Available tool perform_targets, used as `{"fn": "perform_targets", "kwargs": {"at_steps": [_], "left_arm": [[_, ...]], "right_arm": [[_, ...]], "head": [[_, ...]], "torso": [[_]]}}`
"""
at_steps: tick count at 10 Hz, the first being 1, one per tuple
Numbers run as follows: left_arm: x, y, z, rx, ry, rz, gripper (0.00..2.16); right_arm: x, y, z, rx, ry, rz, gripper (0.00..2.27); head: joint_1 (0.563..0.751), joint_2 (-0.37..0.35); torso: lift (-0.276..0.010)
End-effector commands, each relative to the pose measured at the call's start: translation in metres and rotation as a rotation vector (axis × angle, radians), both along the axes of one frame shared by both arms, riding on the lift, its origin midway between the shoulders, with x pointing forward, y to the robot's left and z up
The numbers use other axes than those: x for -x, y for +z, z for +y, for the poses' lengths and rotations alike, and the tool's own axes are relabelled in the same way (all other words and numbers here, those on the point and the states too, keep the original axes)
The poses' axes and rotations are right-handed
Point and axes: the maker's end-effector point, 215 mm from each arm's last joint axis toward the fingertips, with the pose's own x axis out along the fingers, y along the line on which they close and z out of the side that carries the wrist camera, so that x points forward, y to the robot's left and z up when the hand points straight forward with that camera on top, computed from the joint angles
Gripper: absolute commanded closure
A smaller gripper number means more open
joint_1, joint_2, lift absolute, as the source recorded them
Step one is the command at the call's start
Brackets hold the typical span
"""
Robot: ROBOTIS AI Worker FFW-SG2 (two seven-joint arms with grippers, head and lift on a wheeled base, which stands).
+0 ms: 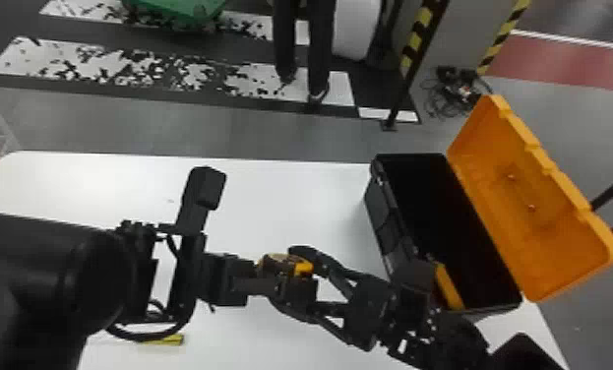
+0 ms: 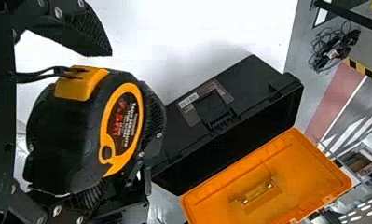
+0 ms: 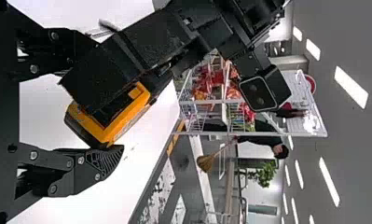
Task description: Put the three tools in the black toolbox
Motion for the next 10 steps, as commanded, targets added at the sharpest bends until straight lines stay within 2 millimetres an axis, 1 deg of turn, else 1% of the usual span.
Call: {"fn": "perform_targets", "kwargs": {"at_steps": [1, 4, 5, 6, 8, 9, 10], "left_arm": [[0.000, 0.001, 0.000, 0.007, 0.003, 0.002, 0.02], [-0.002, -0.001, 0.004, 0.000, 0.016, 0.000, 0.01], [-0.005, -0.004, 0.014, 0.012, 0.054, -0.004, 0.01], [-0.010, 0.000, 0.030, 0.025, 0.099, -0.016, 0.00], [-0.011, 0.021, 0.046, 0.085, 0.136, -0.036, 0.00], [-0.009, 0.028, 0.054, 0.101, 0.150, -0.043, 0.00], [-0.008, 0.028, 0.064, 0.110, 0.164, -0.039, 0.00]], "right_arm": [[-0.001, 0.000, -0.001, 0.000, -0.002, -0.001, 1.96], [-0.002, -0.001, -0.004, 0.003, -0.014, -0.001, 1.96], [-0.001, -0.002, -0.005, 0.007, -0.016, 0.000, 1.96], [0.000, -0.004, -0.005, 0.014, -0.014, 0.002, 1.96], [0.000, -0.009, -0.005, 0.037, -0.013, -0.001, 1.96], [0.002, -0.012, -0.003, 0.048, -0.009, -0.001, 1.96], [0.002, -0.014, -0.002, 0.054, -0.009, 0.000, 1.96]], "head": [[0.695, -0.179], [0.695, -0.180], [0.695, -0.178], [0.695, -0.175], [0.695, -0.138], [0.695, -0.119], [0.695, -0.111]], "torso": [[-0.055], [-0.055], [-0.055], [-0.055], [-0.055], [-0.055], [-0.055]]}}
